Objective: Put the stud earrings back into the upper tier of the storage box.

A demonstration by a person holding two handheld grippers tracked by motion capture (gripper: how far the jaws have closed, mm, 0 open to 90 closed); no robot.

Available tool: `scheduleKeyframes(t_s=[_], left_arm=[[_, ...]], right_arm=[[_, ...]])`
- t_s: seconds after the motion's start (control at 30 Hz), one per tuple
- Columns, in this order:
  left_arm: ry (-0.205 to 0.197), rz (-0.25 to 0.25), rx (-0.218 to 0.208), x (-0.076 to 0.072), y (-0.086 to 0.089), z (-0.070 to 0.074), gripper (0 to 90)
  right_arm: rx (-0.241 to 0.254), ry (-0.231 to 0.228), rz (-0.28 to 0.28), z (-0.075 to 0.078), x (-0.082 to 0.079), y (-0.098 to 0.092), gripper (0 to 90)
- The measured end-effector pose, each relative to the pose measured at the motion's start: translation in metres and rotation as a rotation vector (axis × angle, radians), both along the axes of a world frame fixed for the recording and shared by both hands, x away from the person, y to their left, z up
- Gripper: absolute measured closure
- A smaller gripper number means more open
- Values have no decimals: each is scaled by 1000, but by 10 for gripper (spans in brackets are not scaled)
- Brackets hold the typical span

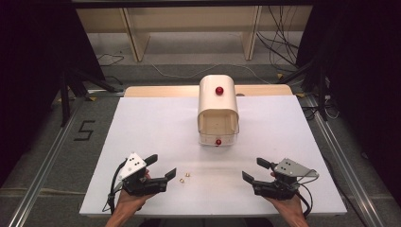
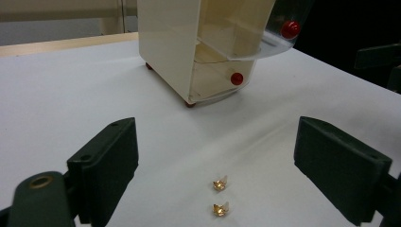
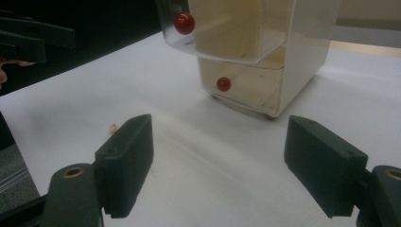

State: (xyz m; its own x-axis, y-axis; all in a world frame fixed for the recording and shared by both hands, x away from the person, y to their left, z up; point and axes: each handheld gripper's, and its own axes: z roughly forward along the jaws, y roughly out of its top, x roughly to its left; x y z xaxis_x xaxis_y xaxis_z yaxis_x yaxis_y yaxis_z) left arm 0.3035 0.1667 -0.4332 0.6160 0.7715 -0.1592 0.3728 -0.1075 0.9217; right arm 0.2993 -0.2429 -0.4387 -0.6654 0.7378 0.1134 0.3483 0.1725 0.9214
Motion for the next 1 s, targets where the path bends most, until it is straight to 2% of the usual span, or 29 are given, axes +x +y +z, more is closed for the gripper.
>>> scheduleKeyframes(t_s=[0.27, 0.5, 0.53, 0.57, 0.6, 0.63, 0.67, 0.7, 0.73, 0.77, 0.8, 0.83, 0.87, 0.9, 0.93, 1.0], left_arm=[[11, -6, 4, 3, 0, 2, 140], [26, -51, 59, 4, -8, 5, 142], [38, -74, 89, 6, -11, 6, 143], [38, -74, 89, 6, -11, 6, 145], [58, -102, 127, 8, -14, 6, 146], [58, -102, 127, 8, -14, 6, 147], [81, -129, 174, 10, -18, 6, 148], [81, -129, 174, 10, -18, 6, 149], [93, -143, 203, 11, -20, 6, 150], [114, -167, 258, 14, -25, 5, 152], [114, -167, 258, 14, -25, 5, 155], [134, -193, 310, 17, -30, 3, 158], [134, -193, 310, 17, -30, 3, 161], [151, -216, 365, 20, -36, 0, 164], [151, -216, 365, 20, -36, 0, 168], [169, -229, 421, 23, -42, -3, 181]], right_arm=[[3, -7, -3, 0, 0, 0, 260], [1, -7, -7, 0, 0, 0, 260], [0, -5, -7, 0, 0, 0, 260], [0, -2, -7, 0, 0, 0, 260], [-1, -1, -7, 0, 1, 0, 260], [-1, -1, -6, 0, 1, 0, 260], [-2, 0, -6, 0, 1, 0, 260], [-3, 0, -6, 0, 1, 0, 260], [-4, 2, -5, 0, 1, 0, 260], [-5, 3, -5, 0, 1, 0, 260], [-6, 3, -4, 0, 1, 0, 260], [-6, 4, -5, 0, 1, 0, 260], [-6, 4, -5, 0, 1, 0, 260], [-6, 6, -5, -1, 1, 0, 262], [-5, 7, -5, 0, 2, 0, 262], [-4, 8, -4, -1, 2, 0, 262]])
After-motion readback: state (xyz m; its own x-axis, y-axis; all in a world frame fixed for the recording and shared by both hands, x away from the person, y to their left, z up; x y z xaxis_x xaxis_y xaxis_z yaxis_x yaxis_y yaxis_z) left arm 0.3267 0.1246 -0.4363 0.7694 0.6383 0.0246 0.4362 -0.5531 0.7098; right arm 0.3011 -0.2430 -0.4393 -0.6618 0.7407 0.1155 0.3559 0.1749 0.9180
